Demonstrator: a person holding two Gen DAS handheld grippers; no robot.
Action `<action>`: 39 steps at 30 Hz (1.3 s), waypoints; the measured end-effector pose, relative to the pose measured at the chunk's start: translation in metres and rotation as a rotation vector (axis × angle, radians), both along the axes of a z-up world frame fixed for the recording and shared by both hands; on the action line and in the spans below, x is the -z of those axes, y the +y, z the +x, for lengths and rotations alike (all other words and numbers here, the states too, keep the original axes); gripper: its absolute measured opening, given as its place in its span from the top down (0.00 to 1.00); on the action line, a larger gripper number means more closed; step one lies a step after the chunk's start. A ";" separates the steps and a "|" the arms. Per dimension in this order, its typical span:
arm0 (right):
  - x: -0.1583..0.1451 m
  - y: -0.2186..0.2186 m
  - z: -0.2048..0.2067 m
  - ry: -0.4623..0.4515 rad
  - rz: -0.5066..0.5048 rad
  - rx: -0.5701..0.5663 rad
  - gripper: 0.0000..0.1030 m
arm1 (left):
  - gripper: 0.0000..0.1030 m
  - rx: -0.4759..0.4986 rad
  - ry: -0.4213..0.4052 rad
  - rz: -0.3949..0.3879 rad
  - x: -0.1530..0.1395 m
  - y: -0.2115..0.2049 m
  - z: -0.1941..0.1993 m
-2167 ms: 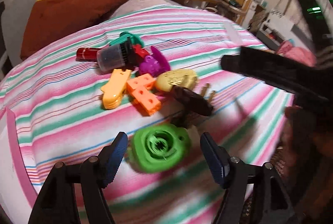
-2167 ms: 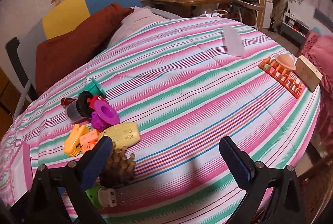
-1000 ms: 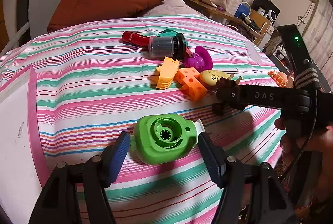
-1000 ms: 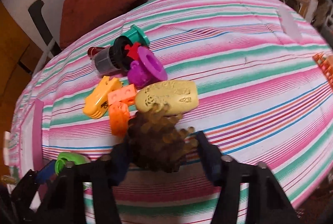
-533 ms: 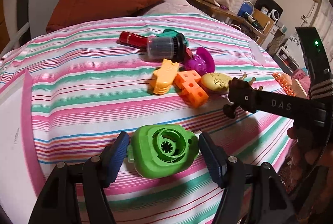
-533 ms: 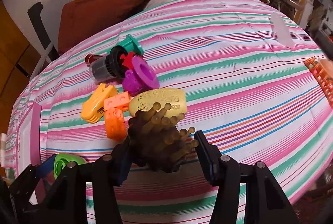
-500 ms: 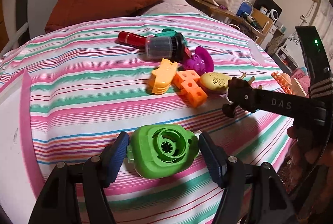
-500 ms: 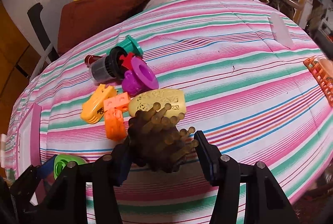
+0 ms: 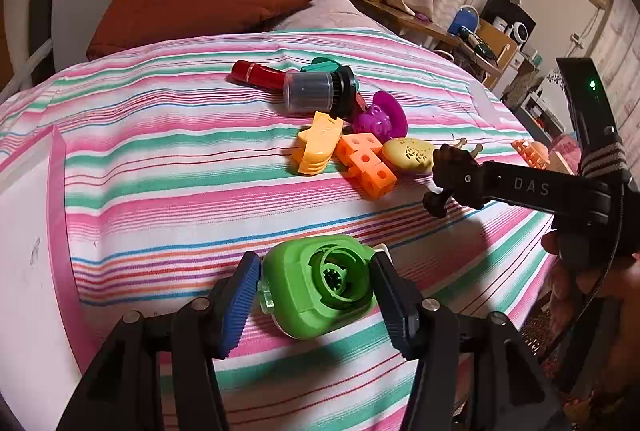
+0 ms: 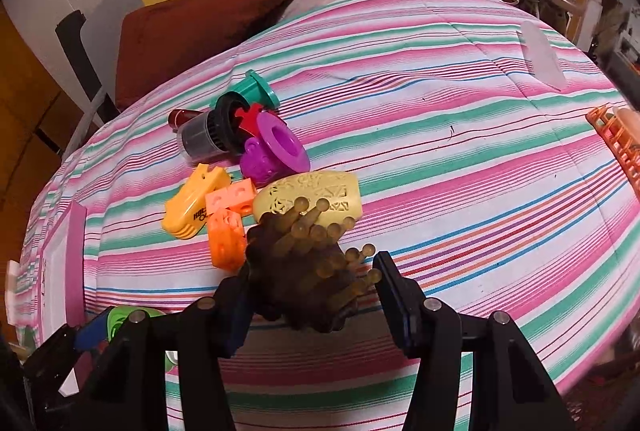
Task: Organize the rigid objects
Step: 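Carry green toy over white tray with left tool while right holds brush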
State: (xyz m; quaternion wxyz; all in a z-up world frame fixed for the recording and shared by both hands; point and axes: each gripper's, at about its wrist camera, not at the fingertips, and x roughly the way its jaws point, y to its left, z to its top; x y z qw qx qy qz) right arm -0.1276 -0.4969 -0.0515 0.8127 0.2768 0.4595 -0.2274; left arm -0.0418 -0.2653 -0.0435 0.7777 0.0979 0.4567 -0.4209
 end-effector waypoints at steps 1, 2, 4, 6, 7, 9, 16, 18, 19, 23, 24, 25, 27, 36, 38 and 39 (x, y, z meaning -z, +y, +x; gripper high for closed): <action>0.000 0.000 -0.001 0.001 -0.001 0.000 0.45 | 0.45 0.006 0.000 -0.003 0.000 0.000 -0.001; 0.000 0.000 -0.001 0.000 0.000 0.001 0.45 | 0.45 0.010 -0.002 -0.004 0.000 0.001 -0.002; 0.000 0.000 -0.001 -0.002 0.000 0.002 0.45 | 0.45 0.008 0.005 -0.012 -0.001 0.003 -0.002; -0.001 0.001 0.000 0.000 -0.004 0.000 0.45 | 0.47 0.001 0.026 -0.030 -0.002 0.007 0.000; -0.001 0.001 0.000 -0.001 -0.004 -0.001 0.45 | 0.47 -0.007 0.031 -0.037 -0.003 0.009 0.001; -0.001 0.002 0.000 -0.001 -0.003 -0.004 0.45 | 0.47 -0.014 0.031 -0.043 -0.005 0.011 0.003; 0.000 0.002 0.001 0.001 -0.004 -0.003 0.45 | 0.47 -0.053 0.062 -0.069 -0.008 0.020 0.013; 0.000 0.001 0.001 0.003 -0.004 -0.003 0.45 | 0.47 -0.070 0.074 -0.090 -0.014 0.024 0.018; 0.000 0.001 0.001 0.005 -0.004 -0.003 0.45 | 0.47 -0.083 0.076 -0.109 -0.019 0.028 0.022; 0.001 0.003 0.002 0.004 0.000 -0.012 0.45 | 0.47 -0.121 0.037 -0.141 -0.038 0.043 0.033; 0.000 0.003 0.002 0.001 -0.001 -0.017 0.45 | 0.47 -0.135 0.026 -0.144 -0.041 0.048 0.036; 0.000 0.004 0.003 -0.003 -0.001 -0.023 0.45 | 0.47 -0.146 0.022 -0.146 -0.044 0.052 0.040; -0.001 0.007 0.004 -0.014 0.000 -0.036 0.45 | 0.47 -0.178 0.016 -0.151 -0.047 0.064 0.049; -0.007 0.025 0.010 -0.097 0.048 -0.118 0.45 | 0.47 -0.384 -0.002 -0.139 -0.043 0.141 0.097; -0.007 0.026 0.010 -0.107 0.057 -0.125 0.45 | 0.47 -0.435 -0.004 -0.134 -0.041 0.158 0.110; -0.007 0.027 0.011 -0.107 0.057 -0.126 0.45 | 0.47 -0.464 -0.009 -0.126 -0.039 0.168 0.117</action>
